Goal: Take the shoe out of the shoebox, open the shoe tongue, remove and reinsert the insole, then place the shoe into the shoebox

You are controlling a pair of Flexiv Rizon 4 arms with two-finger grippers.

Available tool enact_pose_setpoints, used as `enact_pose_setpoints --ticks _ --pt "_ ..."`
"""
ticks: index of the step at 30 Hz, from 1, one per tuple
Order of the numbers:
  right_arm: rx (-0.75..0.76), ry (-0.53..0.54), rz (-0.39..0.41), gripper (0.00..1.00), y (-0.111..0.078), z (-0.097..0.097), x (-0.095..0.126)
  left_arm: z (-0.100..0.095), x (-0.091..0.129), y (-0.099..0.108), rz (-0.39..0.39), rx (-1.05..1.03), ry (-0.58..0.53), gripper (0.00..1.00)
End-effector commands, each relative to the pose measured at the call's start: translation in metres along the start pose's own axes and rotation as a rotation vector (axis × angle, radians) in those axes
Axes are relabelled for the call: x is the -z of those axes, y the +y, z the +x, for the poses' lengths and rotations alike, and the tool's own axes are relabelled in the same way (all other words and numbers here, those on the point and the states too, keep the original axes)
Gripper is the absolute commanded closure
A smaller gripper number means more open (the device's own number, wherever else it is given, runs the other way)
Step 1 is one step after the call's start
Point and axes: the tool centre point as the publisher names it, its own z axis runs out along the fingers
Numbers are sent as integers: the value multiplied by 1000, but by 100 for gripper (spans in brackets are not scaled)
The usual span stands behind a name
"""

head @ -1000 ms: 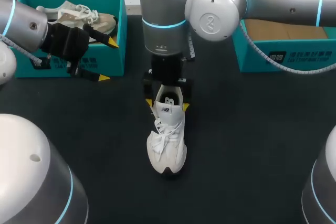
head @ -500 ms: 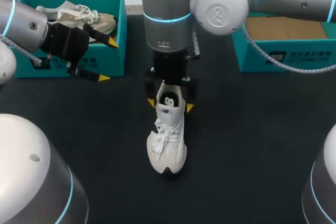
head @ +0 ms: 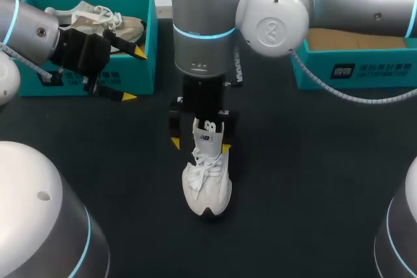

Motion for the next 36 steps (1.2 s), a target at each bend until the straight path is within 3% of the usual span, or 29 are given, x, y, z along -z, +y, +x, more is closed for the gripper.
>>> enact_pose_setpoints --ticks 1,2,6,10,18,24,29,36 --pt "-171 3 -48 29 -6 7 -9 1 1 -1 -4 0 1 0" --pt "-171 4 -53 34 -3 7 -9 1 1 -1 -4 0 1 0" --pt "-154 -1 -56 27 5 6 -12 1 1 -1 -4 0 1 0" --pt "-132 -9 -76 45 16 6 -8 1 1 -1 -4 0 1 0" --pt "-107 -5 -94 55 40 1 -18 1 1 -1 -4 0 1 0" --pt "-117 -55 -93 63 43 -8 -16 1 1 -1 -4 0 1 0" --pt "-141 -78 -90 62 40 -20 -16 1 1 -1 -4 0 1 0" --pt "-129 -64 -99 62 48 -18 -19 1 1 -1 -4 0 1 0"
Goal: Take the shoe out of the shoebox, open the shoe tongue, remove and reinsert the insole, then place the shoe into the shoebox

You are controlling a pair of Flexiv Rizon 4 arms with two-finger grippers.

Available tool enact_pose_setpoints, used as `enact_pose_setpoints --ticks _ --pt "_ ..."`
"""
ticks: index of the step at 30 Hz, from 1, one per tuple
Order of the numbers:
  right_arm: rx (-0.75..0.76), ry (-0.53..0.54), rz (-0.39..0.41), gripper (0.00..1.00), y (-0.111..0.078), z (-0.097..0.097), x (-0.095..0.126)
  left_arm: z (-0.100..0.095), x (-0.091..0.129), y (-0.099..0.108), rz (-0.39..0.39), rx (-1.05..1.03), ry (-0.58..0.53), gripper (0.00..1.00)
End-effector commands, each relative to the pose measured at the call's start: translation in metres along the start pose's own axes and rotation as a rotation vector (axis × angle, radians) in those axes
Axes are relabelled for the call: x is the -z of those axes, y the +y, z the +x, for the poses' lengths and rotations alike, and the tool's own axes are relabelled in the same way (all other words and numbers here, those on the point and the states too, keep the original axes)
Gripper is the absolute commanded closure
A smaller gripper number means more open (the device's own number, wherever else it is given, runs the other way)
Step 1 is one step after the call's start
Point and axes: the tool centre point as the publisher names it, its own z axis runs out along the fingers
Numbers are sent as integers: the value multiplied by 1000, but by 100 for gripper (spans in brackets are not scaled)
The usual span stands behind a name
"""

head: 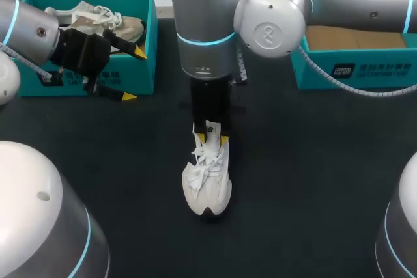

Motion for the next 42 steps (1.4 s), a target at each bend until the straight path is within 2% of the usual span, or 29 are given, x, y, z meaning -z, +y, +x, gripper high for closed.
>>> enact_pose_setpoints --ticks 1,9,15,19,20,22,24,31,35,38,42 --pt "-84 17 -16 62 1 8 -3 1 1 -1 -4 0 1 0" --pt "-36 48 -24 64 12 20 -10 1 1 -1 -4 0 1 0" --pt "-53 -10 -81 65 9 10 18 1 1 -1 -4 0 1 0" --pt "-36 2 -125 65 21 11 26 1 1 -1 -4 0 1 0" --pt "-25 12 -123 72 25 14 24 1 1 -1 -4 0 1 0" --pt "-10 17 -121 75 30 16 19 1 1 -1 -4 0 1 0" --pt "-6 32 -118 83 35 18 13 1 1 -1 -4 0 1 0" --pt "0 52 -109 83 41 18 1 1 1 -1 -4 0 1 0" --pt "-17 32 -139 81 36 8 17 1 1 -1 -4 0 1 0" --pt "-27 32 -144 78 33 4 19 1 1 -1 -4 0 1 0" --pt "-11 67 -139 79 43 11 5 1 1 -1 -4 0 1 0"
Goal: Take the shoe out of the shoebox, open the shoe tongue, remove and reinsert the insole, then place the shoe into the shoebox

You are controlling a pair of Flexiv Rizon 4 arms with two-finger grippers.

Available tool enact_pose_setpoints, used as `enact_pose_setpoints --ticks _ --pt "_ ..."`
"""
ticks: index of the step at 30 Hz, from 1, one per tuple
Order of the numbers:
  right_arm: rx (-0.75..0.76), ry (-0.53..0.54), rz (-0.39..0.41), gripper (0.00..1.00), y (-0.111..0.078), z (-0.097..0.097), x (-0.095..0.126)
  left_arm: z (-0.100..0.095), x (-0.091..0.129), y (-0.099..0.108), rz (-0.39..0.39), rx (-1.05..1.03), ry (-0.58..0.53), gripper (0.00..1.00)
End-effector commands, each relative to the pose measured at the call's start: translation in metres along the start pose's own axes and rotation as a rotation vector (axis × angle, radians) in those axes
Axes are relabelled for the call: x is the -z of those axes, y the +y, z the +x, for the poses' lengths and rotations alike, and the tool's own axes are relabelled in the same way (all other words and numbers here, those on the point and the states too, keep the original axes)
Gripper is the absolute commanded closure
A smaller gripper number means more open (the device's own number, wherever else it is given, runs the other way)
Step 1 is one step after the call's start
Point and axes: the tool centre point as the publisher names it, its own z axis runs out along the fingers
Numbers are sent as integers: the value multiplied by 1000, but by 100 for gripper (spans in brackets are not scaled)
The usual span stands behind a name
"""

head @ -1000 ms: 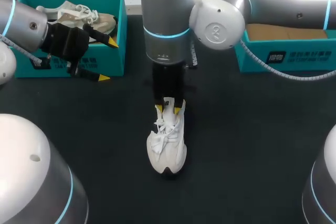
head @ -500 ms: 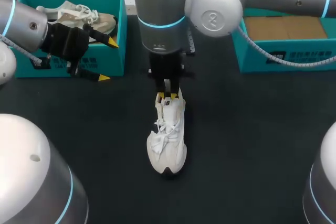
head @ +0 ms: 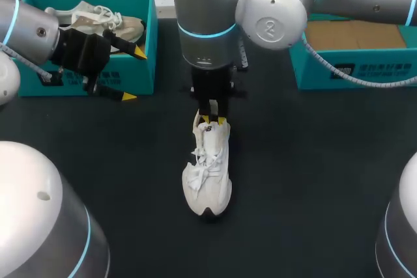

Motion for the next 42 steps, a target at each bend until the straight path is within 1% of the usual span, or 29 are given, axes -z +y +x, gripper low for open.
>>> enact_pose_setpoints --ticks 1,3,7,10,12,14,16,17,18,19,20,33,34,35,36,37,38,39,41,42 --pt "6 36 -3 80 1 7 -17 1 1 -1 -4 0 1 0" --pt "6 56 -6 80 4 10 -22 1 1 -1 -4 0 1 0" --pt "18 46 7 78 3 7 -26 1 1 -1 -4 0 1 0" --pt "42 20 -13 75 4 0 -16 1 1 -1 -4 0 1 0" --pt "134 15 -100 66 12 -7 -1 1 1 -1 -4 0 1 0" --pt "270 23 -167 58 19 -10 12 1 1 -1 -4 0 1 0" --pt "418 12 -198 58 26 -10 21 1 1 -1 -4 0 1 0" --pt "592 4 -237 57 31 -7 29 1 1 -1 -4 0 1 0" --pt "728 2 -270 56 34 -3 34 1 1 -1 -4 0 1 0" --pt "788 25 -276 48 35 0 37 1 1 -1 -4 0 1 0" --pt "808 66 -275 0 41 2 44 1 1 -1 -4 0 1 0" --pt "808 66 -275 0 41 2 44 1 1 -1 -4 0 1 0" --pt "944 45 -265 0 42 6 39 1 1 -1 -4 0 1 0" --pt "1088 4 -231 0 42 9 36 1 1 -1 -4 0 1 0" --pt "1158 -13 -254 0 44 9 36 1 1 -1 -4 0 1 0" --pt "1230 -20 -251 0 47 7 38 1 1 -1 -4 0 1 0" --pt "1333 -38 -245 0 50 8 40 1 1 -1 -4 0 1 0" --pt "1395 -66 -239 0 53 8 41 1 1 -1 -4 0 1 0" --pt "1527 -104 -171 0 60 9 41 1 1 -1 -4 0 1 0" --pt "1541 -120 -174 0 64 9 40 1 1 -1 -4 0 1 0"
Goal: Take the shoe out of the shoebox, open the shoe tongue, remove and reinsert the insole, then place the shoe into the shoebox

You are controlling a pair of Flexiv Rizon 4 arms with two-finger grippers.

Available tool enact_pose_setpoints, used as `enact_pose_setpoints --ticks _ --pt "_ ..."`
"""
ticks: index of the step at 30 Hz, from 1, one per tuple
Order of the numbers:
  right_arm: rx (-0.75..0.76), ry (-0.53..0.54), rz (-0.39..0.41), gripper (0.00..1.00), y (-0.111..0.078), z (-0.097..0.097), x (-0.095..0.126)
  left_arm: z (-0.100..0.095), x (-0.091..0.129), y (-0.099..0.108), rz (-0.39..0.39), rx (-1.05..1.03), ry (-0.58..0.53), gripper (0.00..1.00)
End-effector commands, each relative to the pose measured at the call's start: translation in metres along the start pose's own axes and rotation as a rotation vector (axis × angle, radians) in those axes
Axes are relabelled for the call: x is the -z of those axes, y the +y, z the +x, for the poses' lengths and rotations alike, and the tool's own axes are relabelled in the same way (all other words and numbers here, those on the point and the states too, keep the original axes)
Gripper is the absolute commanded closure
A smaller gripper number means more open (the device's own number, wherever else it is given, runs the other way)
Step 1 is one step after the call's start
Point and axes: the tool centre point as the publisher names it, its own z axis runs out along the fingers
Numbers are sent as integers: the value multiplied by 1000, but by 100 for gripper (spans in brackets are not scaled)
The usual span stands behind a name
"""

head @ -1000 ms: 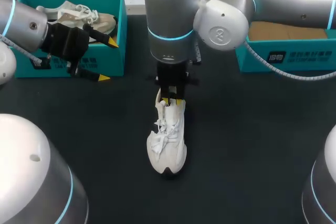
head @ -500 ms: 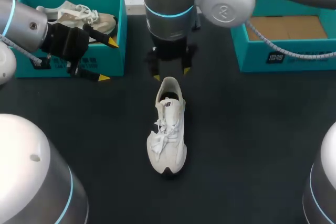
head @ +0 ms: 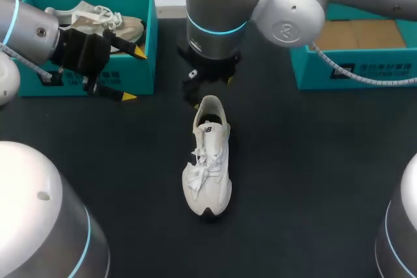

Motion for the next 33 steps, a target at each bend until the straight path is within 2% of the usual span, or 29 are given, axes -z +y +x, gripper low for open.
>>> enact_pose_setpoints --ticks 1,5,7,9,11,19,23,33 --pt "594 6 109 0 13 -13 -5 1 1 -1 -4 0 1 0" --pt "714 -37 216 0 20 -15 -27 1 1 -1 -4 0 1 0" --pt "701 -26 198 0 20 -14 -38 1 1 -1 -4 0 1 0" --pt "715 -42 231 0 18 -14 -47 1 1 -1 -4 0 1 0" --pt "681 -33 203 0 16 -16 -54 1 1 -1 -4 0 1 0" --pt "690 -66 212 0 13 -28 -74 1 1 -1 -4 0 1 0" --pt "665 -57 173 0 14 -34 -80 1 1 -1 -4 0 1 0" --pt "626 -54 149 0 13 -40 -106 1 1 -1 -4 0 1 0"
